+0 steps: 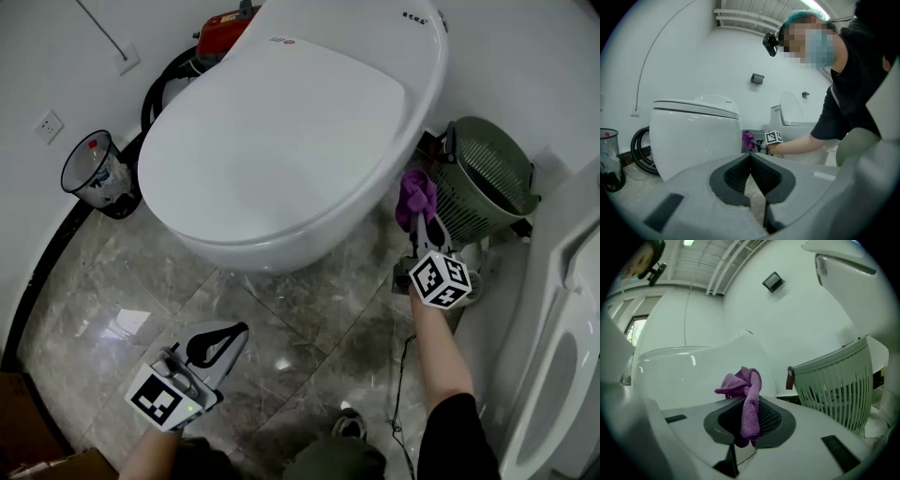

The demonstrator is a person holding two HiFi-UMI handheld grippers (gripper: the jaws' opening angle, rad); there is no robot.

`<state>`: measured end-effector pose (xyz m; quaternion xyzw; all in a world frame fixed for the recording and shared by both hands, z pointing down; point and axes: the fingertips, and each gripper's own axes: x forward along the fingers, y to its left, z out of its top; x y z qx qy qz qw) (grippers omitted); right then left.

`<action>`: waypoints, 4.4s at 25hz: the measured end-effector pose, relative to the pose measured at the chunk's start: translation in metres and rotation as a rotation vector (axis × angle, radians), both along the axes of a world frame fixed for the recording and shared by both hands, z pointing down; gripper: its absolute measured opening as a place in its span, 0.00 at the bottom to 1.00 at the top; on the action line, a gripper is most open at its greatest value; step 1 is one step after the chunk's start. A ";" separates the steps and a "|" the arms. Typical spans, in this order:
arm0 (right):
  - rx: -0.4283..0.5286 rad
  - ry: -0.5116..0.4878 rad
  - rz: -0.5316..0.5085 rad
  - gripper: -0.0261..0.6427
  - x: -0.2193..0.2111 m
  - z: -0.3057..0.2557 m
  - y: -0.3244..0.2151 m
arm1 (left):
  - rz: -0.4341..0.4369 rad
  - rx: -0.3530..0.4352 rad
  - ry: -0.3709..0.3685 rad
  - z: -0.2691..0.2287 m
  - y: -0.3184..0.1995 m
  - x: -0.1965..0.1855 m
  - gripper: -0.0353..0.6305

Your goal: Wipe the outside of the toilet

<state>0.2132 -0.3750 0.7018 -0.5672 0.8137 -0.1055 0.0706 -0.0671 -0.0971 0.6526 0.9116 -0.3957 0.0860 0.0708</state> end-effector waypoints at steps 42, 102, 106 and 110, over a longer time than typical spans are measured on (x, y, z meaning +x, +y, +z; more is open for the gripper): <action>-0.148 0.030 -0.208 0.11 -0.086 0.108 0.052 | -0.077 0.042 0.013 -0.011 -0.004 -0.017 0.06; 0.013 -0.004 -0.308 0.11 -0.216 -0.164 0.227 | -0.360 0.136 0.050 -0.097 0.021 -0.164 0.06; -0.026 0.017 -0.315 0.11 -0.222 -0.220 0.247 | -0.391 0.029 0.081 -0.135 0.052 -0.164 0.06; -0.080 0.035 -0.301 0.11 -0.211 -0.275 0.260 | -0.411 -0.014 0.117 -0.191 0.062 -0.154 0.06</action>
